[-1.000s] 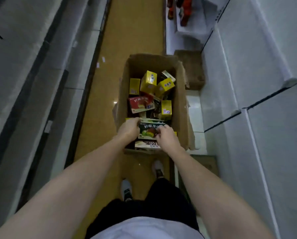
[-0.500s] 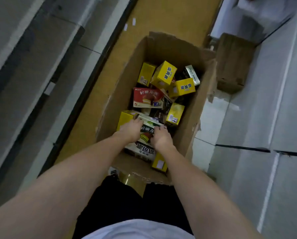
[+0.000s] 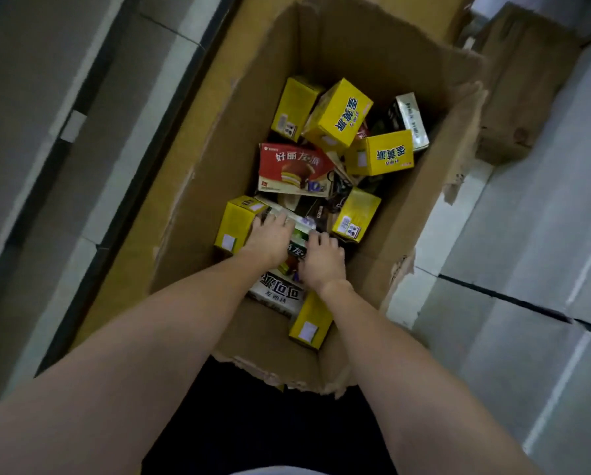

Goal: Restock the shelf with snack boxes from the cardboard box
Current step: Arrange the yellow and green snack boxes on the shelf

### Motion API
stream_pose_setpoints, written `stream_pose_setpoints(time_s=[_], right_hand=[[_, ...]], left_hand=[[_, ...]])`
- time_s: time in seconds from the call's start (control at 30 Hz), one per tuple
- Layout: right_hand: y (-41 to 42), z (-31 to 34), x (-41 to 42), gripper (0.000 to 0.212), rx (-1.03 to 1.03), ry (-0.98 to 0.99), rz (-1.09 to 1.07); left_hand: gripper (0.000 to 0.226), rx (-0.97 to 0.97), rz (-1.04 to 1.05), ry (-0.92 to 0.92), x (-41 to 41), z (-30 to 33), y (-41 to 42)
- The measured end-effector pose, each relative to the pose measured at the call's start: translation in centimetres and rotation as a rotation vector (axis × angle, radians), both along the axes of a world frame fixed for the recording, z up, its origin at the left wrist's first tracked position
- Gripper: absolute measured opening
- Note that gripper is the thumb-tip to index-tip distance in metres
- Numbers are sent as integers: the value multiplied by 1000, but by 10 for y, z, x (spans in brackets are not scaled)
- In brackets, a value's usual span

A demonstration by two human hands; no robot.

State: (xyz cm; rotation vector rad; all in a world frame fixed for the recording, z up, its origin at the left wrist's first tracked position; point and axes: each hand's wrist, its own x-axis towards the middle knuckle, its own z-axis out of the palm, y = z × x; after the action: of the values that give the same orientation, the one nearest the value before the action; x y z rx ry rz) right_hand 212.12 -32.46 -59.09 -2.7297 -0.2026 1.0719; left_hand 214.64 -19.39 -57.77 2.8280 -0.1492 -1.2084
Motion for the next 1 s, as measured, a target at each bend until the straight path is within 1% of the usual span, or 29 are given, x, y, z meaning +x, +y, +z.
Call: stream_pose_setpoints(time_s=[0.1, 0.17, 0.27, 0.33, 0.4, 0.47, 0.53, 0.6, 0.67, 0.77, 0.83, 0.9, 1.0], right_hand=[[3, 0, 4, 57, -34, -41, 56], [5, 2, 4, 50, -34, -55, 82], [5, 7, 1, 42, -21, -73, 76], [5, 11, -4, 41, -5, -74, 87], [5, 16, -9, 42, 23, -61, 116], [4, 20, -11, 42, 48, -46, 118], [3, 22, -8, 38, 79, -45, 47], [3, 21, 1, 38, 103, -53, -32], [3, 18, 13, 43, 117, -34, -63], [4, 11, 23, 53, 115, 78, -28], [4, 4, 23, 55, 80, 134, 11], [4, -2, 19, 52, 23, 113, 68], [6, -6, 17, 50, -39, 21, 80]], left_hand=[[64, 65, -41, 6, -2, 0, -3], [62, 97, -87, -42, -4, 2, -5], [47, 142, -104, -67, -9, 8, -5], [38, 169, -122, -48, -12, 12, -5], [34, 180, -155, -51, -15, 14, -3], [40, 173, -186, -47, -17, 16, 0], [54, 138, -184, -25, -19, 18, 3], [62, 89, -165, -19, -18, 21, 3], [61, 66, -188, -33, -15, 23, 3], [62, 61, -184, -34, -12, 21, 3], [64, 54, -159, -15, -13, 18, 3], [62, 48, -138, -8, -15, 15, 3], [59, 42, -104, 6, -22, 11, 7]])
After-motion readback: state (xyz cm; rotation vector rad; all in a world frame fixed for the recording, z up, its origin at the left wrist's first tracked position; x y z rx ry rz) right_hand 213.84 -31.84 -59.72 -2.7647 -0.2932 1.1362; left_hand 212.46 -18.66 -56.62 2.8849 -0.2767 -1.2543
